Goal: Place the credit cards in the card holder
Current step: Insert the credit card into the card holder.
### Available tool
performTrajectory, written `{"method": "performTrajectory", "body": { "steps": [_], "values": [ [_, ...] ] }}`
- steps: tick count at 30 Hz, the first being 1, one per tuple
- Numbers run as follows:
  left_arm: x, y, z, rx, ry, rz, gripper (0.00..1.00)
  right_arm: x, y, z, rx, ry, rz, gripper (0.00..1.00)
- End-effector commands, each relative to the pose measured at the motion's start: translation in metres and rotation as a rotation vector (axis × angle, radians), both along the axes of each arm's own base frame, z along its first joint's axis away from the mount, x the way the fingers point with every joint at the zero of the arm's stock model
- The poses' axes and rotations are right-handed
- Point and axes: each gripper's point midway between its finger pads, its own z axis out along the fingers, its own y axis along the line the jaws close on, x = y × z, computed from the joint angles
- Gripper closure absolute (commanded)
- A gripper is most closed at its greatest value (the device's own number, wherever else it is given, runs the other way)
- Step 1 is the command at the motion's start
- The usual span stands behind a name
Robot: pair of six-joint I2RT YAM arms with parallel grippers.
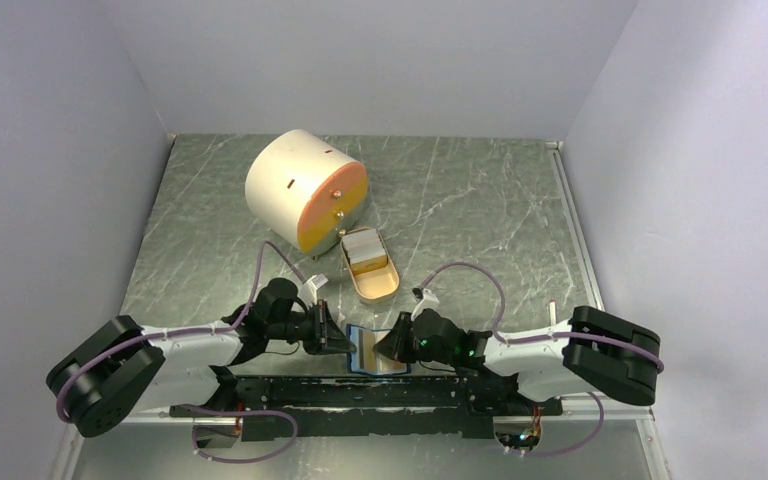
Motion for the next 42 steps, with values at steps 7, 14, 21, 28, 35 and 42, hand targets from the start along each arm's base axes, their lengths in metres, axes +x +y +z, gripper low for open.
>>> {"method": "performTrajectory", "body": {
  "steps": [7,14,21,28,35,42],
  "values": [
    [-0.007,-0.013,0.031,-0.190,-0.057,-0.070,0.91,-0.001,0.001,-0.009,-0.025,-0.009,0.012,0.84],
    [0.000,-0.011,0.012,-0.091,-0.055,-0.052,0.89,-0.001,0.003,-0.009,-0.024,-0.010,0.018,0.83],
    [0.002,-0.008,-0.010,0.032,-0.026,-0.047,0.80,-0.001,0.003,-0.012,-0.026,-0.005,0.018,0.83],
    [0.003,-0.008,-0.015,0.087,-0.019,-0.041,0.76,-0.002,0.003,-0.013,-0.034,-0.007,0.024,0.83],
    [0.007,-0.005,-0.015,0.184,-0.023,-0.026,0.74,0.000,0.001,-0.012,-0.042,-0.014,0.018,0.83],
    [0.010,-0.002,-0.014,0.236,-0.023,-0.013,0.71,-0.001,0.002,-0.012,-0.052,-0.019,0.022,0.83]
  ]
}}
